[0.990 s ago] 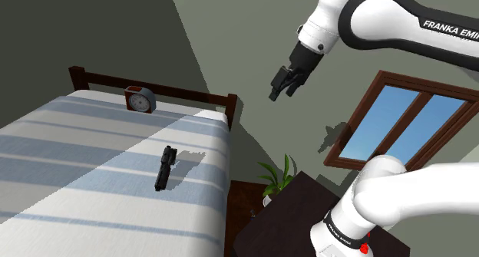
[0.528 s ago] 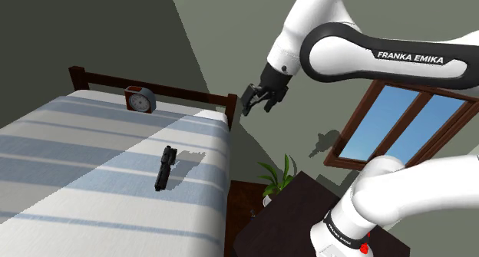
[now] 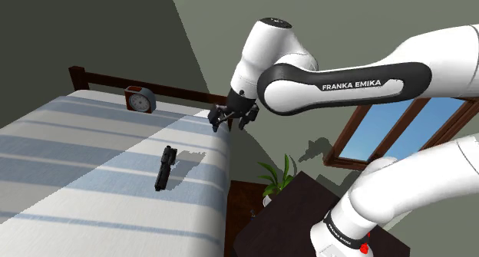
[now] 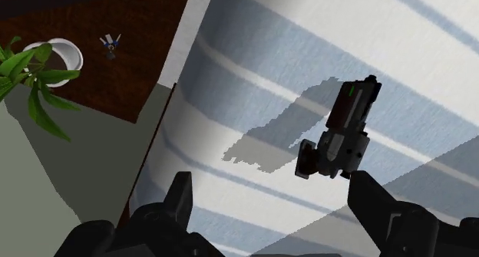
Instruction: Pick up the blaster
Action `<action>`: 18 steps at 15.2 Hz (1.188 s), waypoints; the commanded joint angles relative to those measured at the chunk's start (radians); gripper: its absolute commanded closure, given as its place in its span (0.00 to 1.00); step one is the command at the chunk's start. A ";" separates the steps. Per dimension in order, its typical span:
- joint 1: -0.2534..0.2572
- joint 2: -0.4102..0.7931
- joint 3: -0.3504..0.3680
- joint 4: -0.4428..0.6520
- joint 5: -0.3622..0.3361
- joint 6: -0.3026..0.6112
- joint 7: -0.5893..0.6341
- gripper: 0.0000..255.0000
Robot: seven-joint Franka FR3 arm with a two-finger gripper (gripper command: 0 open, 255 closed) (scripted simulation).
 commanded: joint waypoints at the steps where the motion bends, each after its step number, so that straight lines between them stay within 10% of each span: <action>1: -0.035 0.075 0.062 0.023 -0.032 0.054 0.095 0.00; 10: -0.181 0.527 0.298 0.226 -0.466 0.162 0.662 0.00; 18: 0.025 0.937 0.159 0.532 -0.823 0.074 1.055 0.00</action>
